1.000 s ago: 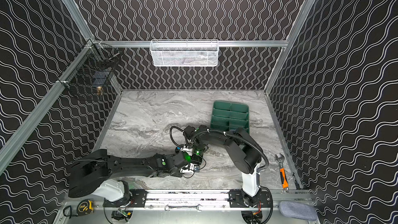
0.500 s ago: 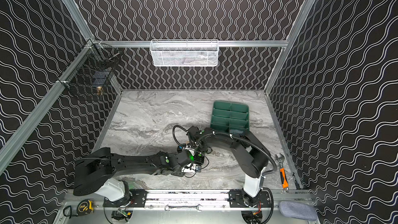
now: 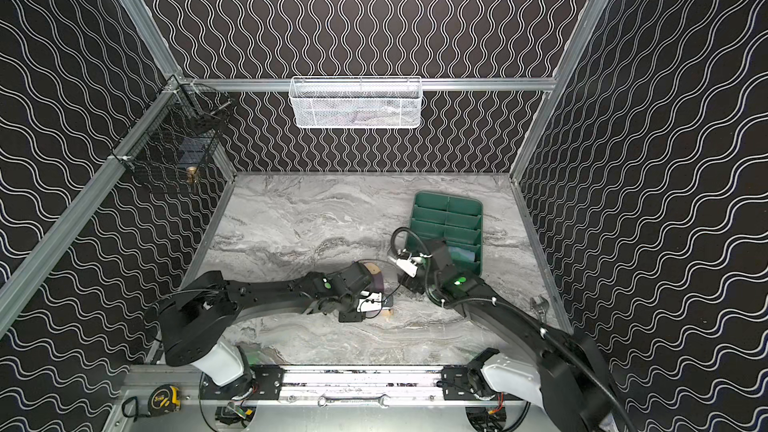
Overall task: Roll the socks
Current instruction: 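Regrip the roll with the left gripper while the right gripper lifts and returns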
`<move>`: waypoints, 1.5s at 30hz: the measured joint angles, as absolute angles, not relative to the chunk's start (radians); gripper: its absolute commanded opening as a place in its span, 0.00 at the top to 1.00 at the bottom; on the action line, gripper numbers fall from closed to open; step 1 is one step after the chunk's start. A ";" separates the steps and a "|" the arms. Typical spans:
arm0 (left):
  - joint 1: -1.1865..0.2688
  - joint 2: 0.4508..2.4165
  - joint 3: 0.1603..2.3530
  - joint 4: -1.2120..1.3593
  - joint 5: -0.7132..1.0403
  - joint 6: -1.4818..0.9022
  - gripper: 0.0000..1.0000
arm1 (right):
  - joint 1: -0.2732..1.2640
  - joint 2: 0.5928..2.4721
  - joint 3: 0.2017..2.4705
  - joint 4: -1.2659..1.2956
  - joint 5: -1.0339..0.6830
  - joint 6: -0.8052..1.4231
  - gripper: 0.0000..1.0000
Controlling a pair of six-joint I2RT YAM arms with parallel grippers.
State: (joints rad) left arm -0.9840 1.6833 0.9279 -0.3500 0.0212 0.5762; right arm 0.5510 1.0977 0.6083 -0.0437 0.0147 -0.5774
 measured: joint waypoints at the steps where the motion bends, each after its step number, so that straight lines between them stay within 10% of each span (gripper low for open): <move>1: -0.972 1.695 0.947 -0.373 0.044 0.577 1.00 | 0.542 1.077 0.609 -0.016 0.029 -0.558 0.26; 12: -0.824 1.944 1.253 -0.727 0.334 0.529 1.00 | 0.553 0.835 0.606 0.022 0.081 -0.619 0.30; 19: -0.746 2.008 1.283 -0.768 0.524 0.501 1.00 | 0.894 0.682 0.373 -0.065 0.138 -1.025 0.28; 32: -0.705 2.090 1.308 -0.865 0.745 0.500 1.00 | 1.040 1.267 0.397 0.193 0.199 -1.245 0.34; 42: -0.705 2.084 1.299 -0.881 0.745 0.494 0.99 | 1.047 1.437 0.469 0.211 0.163 -1.245 0.98; 45: -0.706 2.083 1.299 -0.904 0.741 0.491 0.91 | 1.065 1.428 0.490 0.154 0.152 -1.233 1.00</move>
State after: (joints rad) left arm -0.7055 2.0827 1.2987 -0.9035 0.7414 0.4911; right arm 1.0645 1.4284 0.4896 0.1539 0.1524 -1.2327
